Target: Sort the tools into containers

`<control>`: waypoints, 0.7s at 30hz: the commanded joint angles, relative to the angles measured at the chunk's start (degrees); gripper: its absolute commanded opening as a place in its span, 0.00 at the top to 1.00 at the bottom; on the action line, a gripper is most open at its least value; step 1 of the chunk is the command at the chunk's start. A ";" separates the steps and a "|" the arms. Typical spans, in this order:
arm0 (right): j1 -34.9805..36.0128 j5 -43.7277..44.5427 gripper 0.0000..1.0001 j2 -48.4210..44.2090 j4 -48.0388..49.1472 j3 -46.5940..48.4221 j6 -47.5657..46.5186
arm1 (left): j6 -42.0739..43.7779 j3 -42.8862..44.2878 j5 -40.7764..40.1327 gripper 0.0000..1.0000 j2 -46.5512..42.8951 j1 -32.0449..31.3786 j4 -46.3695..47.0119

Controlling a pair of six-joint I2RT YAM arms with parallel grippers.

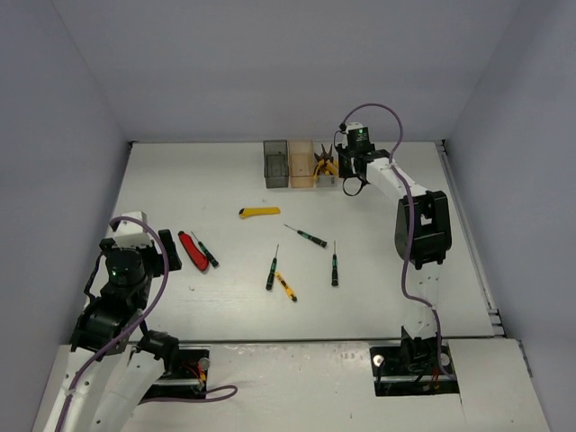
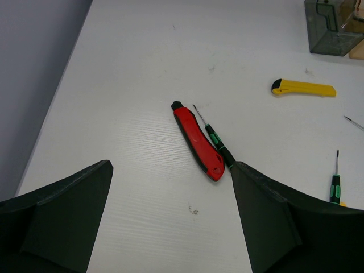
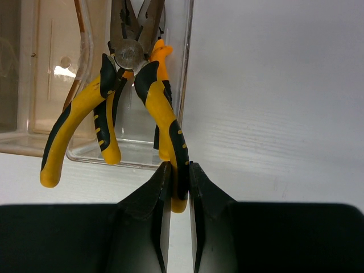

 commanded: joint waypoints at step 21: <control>3.40 1.77 0.62 -7.39 3.18 5.13 1.45 | 0.33 1.56 0.51 0.18 1.69 0.01 1.92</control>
